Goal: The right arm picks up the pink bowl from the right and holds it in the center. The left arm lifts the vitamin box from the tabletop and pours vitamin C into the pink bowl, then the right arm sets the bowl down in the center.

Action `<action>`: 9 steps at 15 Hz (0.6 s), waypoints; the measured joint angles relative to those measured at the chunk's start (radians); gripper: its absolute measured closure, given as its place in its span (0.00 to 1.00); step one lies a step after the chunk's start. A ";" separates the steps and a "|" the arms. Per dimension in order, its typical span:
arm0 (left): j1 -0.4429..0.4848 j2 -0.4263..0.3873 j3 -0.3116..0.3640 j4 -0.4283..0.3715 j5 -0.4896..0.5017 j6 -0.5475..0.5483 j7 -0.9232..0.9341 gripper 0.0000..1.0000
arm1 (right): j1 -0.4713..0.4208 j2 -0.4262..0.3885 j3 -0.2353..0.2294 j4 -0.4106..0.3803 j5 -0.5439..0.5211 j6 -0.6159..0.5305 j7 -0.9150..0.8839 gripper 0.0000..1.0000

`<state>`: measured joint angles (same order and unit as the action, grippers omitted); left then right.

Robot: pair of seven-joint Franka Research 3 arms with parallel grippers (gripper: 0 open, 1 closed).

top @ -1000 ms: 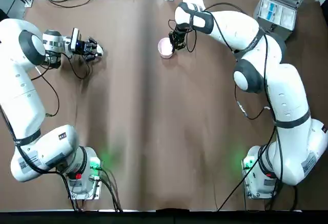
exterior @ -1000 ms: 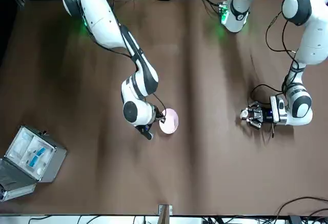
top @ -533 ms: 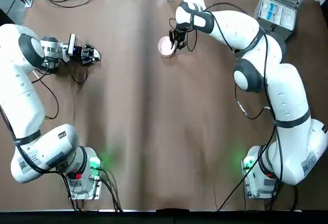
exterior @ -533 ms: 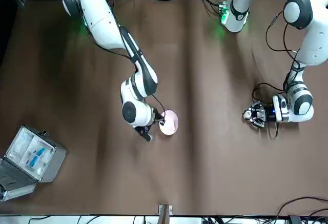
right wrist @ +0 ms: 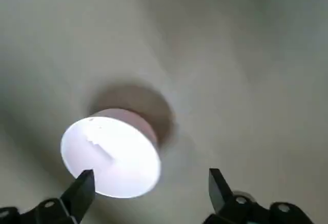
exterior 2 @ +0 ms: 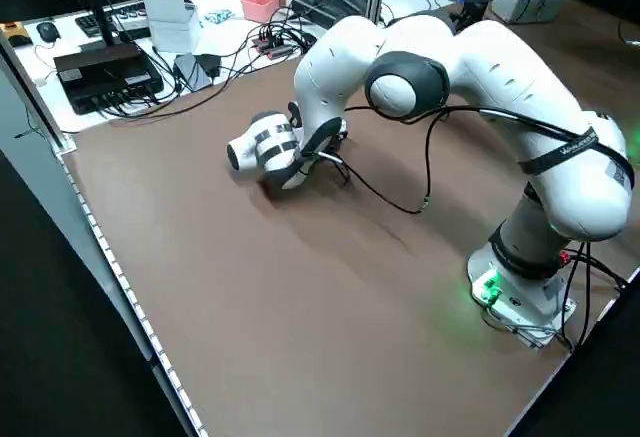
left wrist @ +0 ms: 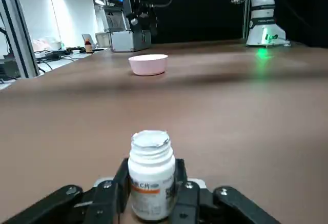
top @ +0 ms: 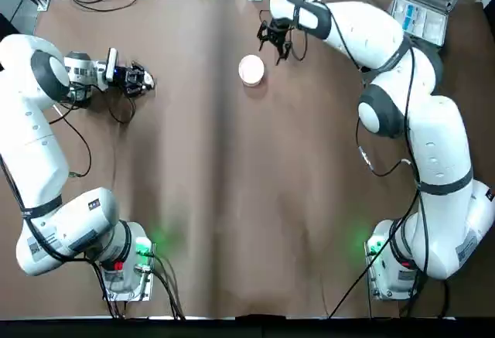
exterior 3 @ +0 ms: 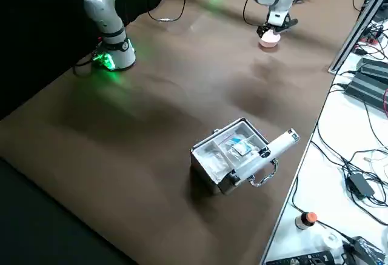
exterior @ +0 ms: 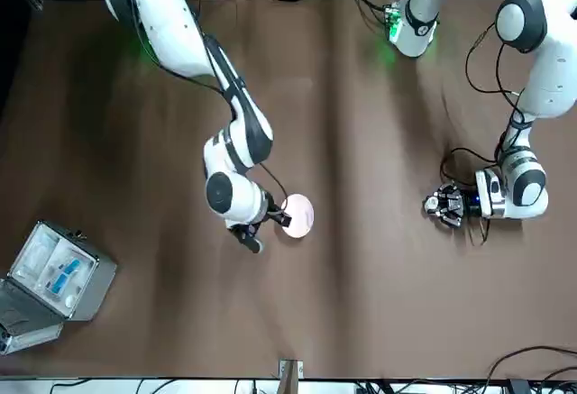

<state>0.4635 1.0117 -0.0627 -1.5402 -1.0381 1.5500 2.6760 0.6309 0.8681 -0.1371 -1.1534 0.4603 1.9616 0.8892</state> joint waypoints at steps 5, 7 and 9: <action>-0.015 -0.019 -0.001 0.040 0.015 0.000 -0.015 0.21 | -0.008 -0.124 -0.079 0.042 -0.091 -0.142 -0.006 0.01; -0.026 -0.027 -0.001 0.041 0.017 0.000 -0.017 0.13 | -0.020 -0.196 -0.095 0.043 -0.135 -0.221 -0.038 0.01; -0.038 -0.057 0.000 0.052 0.033 0.000 -0.057 0.03 | -0.080 -0.289 -0.104 0.043 -0.152 -0.311 -0.123 0.01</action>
<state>0.4259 0.9543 -0.0625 -1.4881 -1.0046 1.5500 2.6187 0.5511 0.5794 -0.2416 -1.1107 0.3087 1.6506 0.7663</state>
